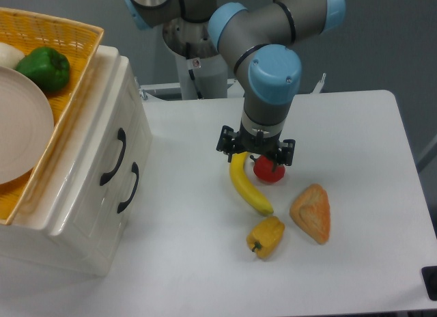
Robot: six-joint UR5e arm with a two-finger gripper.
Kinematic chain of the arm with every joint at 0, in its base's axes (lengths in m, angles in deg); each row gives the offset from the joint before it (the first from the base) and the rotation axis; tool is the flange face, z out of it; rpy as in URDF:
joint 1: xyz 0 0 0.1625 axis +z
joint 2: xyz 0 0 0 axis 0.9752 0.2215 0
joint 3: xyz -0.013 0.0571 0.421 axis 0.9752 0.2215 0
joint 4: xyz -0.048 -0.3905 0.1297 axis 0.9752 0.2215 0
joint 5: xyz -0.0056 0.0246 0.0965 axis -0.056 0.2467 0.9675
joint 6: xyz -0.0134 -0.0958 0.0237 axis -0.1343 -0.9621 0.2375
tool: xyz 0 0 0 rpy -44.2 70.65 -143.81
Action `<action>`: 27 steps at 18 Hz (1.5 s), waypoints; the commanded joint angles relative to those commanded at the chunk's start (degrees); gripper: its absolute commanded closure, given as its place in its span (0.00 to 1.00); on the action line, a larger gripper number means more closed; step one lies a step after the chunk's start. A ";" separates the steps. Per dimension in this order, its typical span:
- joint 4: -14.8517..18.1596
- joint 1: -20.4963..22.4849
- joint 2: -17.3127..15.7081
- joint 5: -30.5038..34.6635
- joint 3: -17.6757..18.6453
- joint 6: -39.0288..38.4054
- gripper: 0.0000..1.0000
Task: Slide the top white drawer open
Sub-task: 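Lift the gripper slightly above the banana and red apple, then move the gripper to the black handle of the upper white drawer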
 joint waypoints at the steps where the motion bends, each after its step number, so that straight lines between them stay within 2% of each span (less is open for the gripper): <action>1: 0.26 -0.09 -0.27 -0.70 0.00 -0.18 0.00; 5: 1.23 -0.88 -1.76 -3.42 0.00 -2.54 0.00; 8: 3.42 -2.10 -1.85 -3.87 -0.09 -5.89 0.00; 11: 3.60 -2.11 -2.03 -9.47 -0.44 -9.74 0.00; 13: 3.52 -2.63 -2.29 -10.72 -0.44 -13.35 0.00; 22: 3.52 -11.59 -1.76 -13.36 -0.17 -20.82 0.00; 27: 3.51 -12.92 -1.68 -14.50 -0.26 -21.19 0.00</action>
